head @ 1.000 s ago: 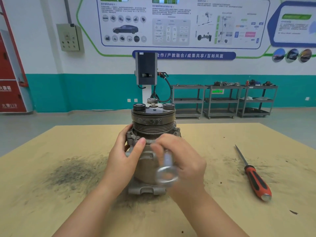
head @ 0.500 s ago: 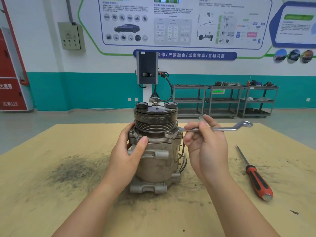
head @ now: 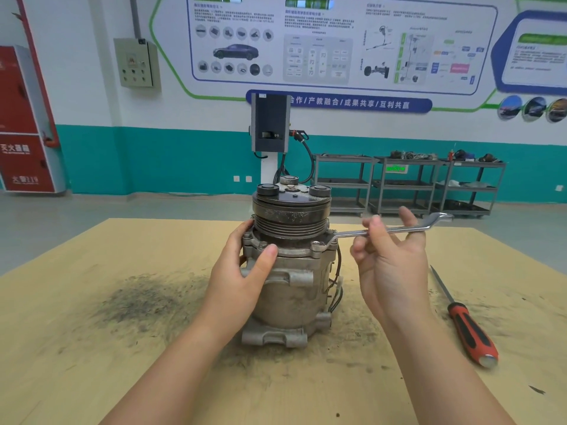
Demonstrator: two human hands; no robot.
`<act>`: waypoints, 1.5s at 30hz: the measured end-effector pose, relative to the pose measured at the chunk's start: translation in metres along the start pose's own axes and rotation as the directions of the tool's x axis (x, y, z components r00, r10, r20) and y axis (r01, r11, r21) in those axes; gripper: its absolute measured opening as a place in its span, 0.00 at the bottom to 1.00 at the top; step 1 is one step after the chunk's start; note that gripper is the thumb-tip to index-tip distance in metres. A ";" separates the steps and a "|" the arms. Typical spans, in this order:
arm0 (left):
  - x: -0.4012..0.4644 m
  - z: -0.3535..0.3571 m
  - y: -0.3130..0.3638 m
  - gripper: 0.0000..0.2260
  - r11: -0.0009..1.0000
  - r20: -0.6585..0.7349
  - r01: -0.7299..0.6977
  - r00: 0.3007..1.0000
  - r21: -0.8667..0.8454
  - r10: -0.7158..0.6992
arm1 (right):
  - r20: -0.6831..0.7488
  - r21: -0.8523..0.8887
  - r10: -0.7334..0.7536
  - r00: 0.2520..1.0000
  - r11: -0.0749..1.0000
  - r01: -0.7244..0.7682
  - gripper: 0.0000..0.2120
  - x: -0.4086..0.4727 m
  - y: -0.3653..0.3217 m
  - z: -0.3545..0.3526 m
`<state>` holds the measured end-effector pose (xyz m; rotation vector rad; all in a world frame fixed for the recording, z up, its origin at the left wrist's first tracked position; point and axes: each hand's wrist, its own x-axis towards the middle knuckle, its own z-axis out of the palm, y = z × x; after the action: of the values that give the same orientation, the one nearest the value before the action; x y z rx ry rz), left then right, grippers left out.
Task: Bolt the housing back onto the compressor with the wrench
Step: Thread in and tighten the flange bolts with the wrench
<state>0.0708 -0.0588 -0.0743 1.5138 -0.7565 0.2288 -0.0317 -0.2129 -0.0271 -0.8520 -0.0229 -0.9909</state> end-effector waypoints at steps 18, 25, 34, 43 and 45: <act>0.000 0.000 0.001 0.21 0.999 -0.003 0.028 1.000 0.026 -0.028 | 0.557 -0.345 -0.606 0.568 0.452 0.822 0.12 -0.043 0.034 0.006; -0.016 0.019 0.008 0.36 0.991 -0.250 0.048 0.968 0.122 -0.016 | 0.262 -0.313 -0.617 0.742 0.673 0.670 0.07 -0.032 0.006 0.012; 0.004 0.002 0.003 0.13 0.997 -0.089 -0.012 0.996 -0.073 0.006 | -0.057 -0.088 -0.096 0.994 0.992 0.091 0.10 0.002 -0.004 -0.004; 0.001 0.003 -0.002 0.06 0.998 -0.443 -0.058 0.894 0.031 0.066 | 0.180 0.000 0.185 0.966 0.982 -0.188 0.10 -0.002 0.001 0.002; -0.008 0.008 0.009 0.04 0.991 -0.392 -0.132 0.911 0.021 0.129 | 0.184 -0.015 0.168 0.968 0.986 -0.168 0.10 -0.002 0.001 0.002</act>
<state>0.0568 -0.0630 -0.0726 1.3531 -0.5327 0.6128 -0.0315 -0.2096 -0.0271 -0.9274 -0.1081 -0.7505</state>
